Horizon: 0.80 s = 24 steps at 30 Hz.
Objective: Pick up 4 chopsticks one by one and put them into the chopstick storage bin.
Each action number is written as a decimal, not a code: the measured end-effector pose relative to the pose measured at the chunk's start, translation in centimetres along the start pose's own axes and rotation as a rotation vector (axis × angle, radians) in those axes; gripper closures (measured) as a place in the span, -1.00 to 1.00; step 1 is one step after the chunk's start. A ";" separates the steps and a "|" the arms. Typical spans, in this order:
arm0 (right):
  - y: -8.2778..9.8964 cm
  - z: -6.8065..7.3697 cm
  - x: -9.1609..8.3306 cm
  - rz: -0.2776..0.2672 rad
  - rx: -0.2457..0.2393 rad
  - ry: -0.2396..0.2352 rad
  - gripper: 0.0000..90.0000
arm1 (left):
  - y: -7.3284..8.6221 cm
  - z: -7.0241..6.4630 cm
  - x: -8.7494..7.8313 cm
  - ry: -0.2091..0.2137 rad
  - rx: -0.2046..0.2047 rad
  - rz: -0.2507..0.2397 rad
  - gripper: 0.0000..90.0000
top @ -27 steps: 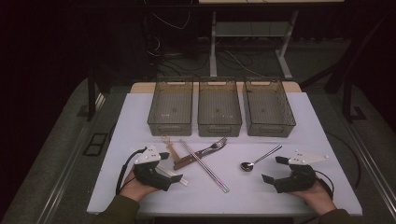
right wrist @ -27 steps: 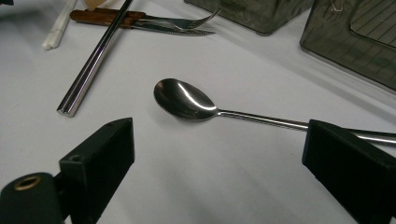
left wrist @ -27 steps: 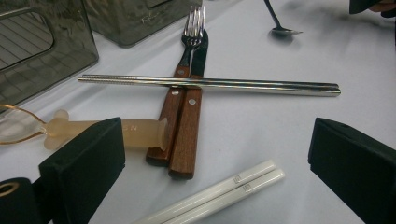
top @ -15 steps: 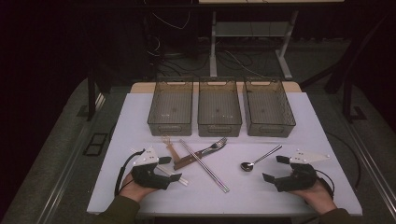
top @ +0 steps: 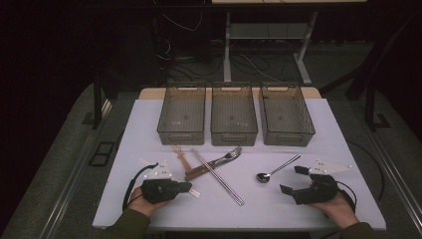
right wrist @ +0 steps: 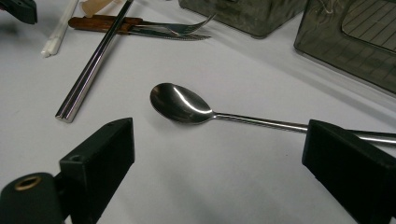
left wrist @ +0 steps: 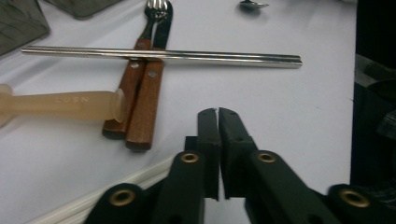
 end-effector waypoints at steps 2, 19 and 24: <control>0.0 0.0 0.0 0.003 0.003 0.004 -0.79 | 0.2 -0.1 0.2 0.009 0.005 0.024 0.98; -0.1 0.1 0.2 0.004 -0.004 -0.002 -0.79 | 0.9 -0.7 1.6 0.042 0.057 0.132 0.99; -0.2 0.1 0.3 0.004 -0.007 -0.004 -0.79 | 0.8 -0.7 1.9 0.043 0.062 0.140 0.99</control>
Point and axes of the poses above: each handheld gripper's, and its own axes: x roughly forward along the jaws, y roughly out of its underside, z roughly to its left, the point moved 4 cm from there along x, roughly forward along the jaws, and after that the axes turned 12 degrees about x, right-handed, at the moved point
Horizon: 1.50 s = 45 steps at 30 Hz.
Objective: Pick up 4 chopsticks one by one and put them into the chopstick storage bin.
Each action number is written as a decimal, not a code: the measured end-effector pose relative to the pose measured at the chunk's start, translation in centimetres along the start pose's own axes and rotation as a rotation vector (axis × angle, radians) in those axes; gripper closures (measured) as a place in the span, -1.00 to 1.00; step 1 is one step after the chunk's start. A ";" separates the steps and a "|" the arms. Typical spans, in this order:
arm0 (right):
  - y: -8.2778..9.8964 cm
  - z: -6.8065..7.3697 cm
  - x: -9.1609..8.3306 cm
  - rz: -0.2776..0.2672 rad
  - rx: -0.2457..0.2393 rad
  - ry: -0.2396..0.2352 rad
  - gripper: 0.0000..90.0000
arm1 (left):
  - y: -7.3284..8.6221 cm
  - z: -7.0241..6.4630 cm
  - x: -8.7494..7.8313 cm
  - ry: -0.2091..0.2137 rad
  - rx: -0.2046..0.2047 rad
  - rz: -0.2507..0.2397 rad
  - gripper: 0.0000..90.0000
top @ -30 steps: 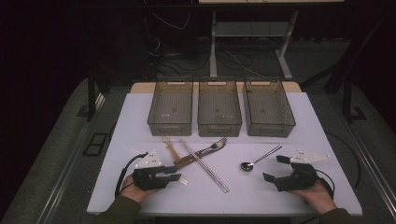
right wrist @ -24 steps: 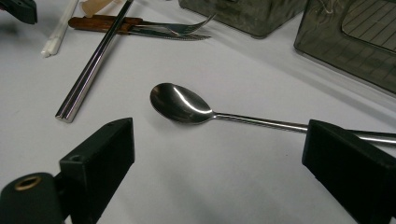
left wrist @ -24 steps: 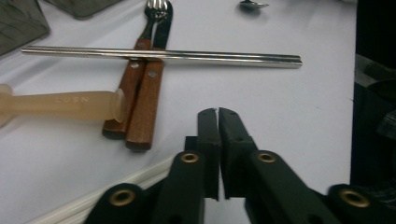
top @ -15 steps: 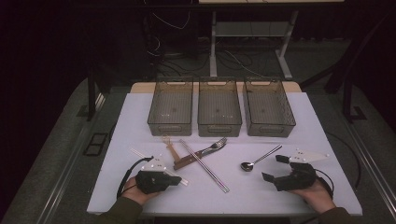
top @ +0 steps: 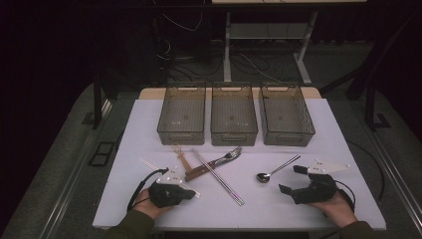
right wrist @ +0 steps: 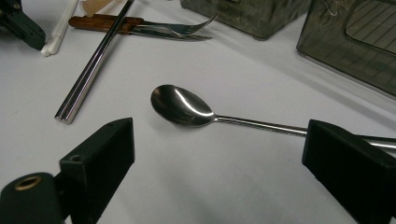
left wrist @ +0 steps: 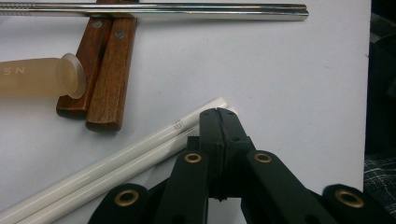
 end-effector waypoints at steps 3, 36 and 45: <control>0.0 0.0 0.0 0.000 0.000 0.001 -0.79 | -0.1 0.1 0.1 -0.003 0.003 0.000 0.99; 0.0 0.0 0.1 0.005 -0.004 0.006 -0.79 | -1.2 0.5 0.9 -0.044 0.023 -0.005 0.99; 0.0 -0.1 0.1 0.005 -0.003 0.007 -0.79 | -1.6 0.4 1.4 -0.039 0.032 -0.001 0.99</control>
Point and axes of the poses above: each handheld gripper's, and its own axes: x roughly forward along the jaws, y roughly out of its underside, z roughly to its left, the point moved 4 cm from there along x, roughly forward along the jaws, and after that the axes turned 12 degrees about x, right-handed, at the moved point
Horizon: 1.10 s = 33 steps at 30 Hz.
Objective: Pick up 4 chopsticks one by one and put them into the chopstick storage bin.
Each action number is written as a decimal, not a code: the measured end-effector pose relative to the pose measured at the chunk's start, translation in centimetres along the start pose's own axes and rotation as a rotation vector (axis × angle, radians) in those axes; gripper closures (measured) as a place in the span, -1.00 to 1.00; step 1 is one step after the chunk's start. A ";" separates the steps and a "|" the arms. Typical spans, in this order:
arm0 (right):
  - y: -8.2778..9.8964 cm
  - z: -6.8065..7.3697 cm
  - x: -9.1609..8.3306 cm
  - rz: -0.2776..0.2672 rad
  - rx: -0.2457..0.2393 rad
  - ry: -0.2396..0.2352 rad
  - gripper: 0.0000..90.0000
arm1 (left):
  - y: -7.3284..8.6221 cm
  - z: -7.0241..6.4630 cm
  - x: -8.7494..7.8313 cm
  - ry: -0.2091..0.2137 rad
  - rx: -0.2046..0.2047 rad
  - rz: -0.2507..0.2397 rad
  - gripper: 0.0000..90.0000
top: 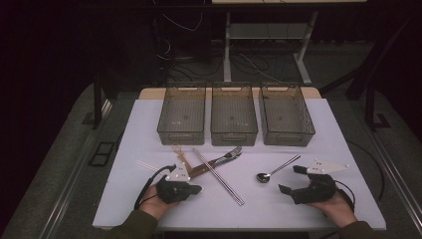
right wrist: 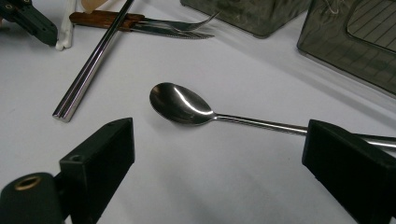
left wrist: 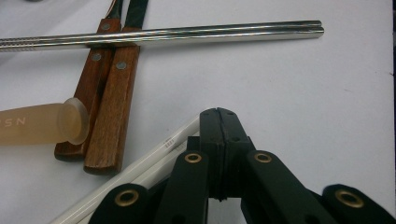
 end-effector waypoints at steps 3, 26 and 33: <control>0.0 0.0 0.0 0.000 -0.001 0.000 -0.79 | -0.1 0.0 0.1 -0.003 0.008 0.003 0.99; 0.0 0.0 0.0 0.000 -0.002 0.000 -0.79 | -1.2 0.4 1.4 -0.020 0.034 0.021 0.99; 0.0 0.0 0.0 0.002 -0.003 0.000 -0.79 | -1.6 0.8 1.8 -0.034 0.038 0.032 0.99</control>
Point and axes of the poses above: each handheld gripper's, and its own axes: x roughly forward along the jaws, y roughly out of its underside, z roughly to its left, the point moved 4 cm from there along x, roughly forward along the jaws, and after that the axes turned 12 degrees about x, right-handed, at the moved point
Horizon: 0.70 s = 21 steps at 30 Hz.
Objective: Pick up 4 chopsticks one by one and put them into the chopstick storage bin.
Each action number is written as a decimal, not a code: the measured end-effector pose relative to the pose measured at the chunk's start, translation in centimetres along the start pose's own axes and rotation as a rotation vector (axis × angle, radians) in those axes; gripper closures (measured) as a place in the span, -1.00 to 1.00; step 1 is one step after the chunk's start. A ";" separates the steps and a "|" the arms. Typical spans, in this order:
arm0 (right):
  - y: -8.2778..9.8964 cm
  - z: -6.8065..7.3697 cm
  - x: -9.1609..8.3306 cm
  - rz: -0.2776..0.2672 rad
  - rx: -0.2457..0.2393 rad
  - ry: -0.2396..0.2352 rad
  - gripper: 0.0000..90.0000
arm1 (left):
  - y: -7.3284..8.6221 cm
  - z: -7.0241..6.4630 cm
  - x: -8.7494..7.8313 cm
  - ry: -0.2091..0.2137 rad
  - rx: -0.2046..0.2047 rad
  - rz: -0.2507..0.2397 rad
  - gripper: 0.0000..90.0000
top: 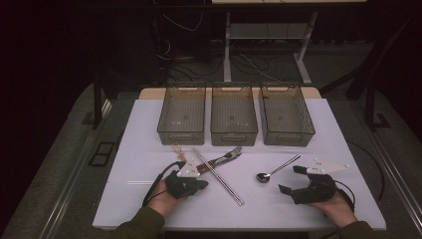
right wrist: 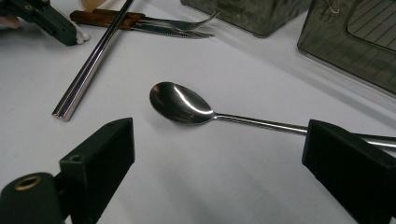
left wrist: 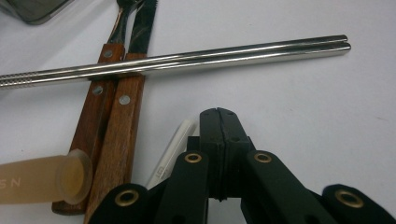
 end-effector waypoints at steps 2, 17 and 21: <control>0.0 0.0 0.0 -0.002 0.000 0.000 -0.79 | -0.1 0.1 0.1 -0.001 0.000 0.003 0.99; 0.0 0.0 0.0 0.001 0.001 -0.001 -0.79 | -0.6 0.9 0.5 -0.044 -0.038 -0.007 0.99; 0.0 0.0 0.0 0.001 0.002 0.000 -0.79 | -0.9 1.1 0.5 -0.056 -0.043 -0.009 0.99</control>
Point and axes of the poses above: each handheld gripper's, and its own axes: x roughly forward along the jaws, y roughly out of its underside, z roughly to its left, the point moved 4 cm from there along x, roughly forward along the jaws, and after that the axes turned 12 degrees about x, right-handed, at the moved point
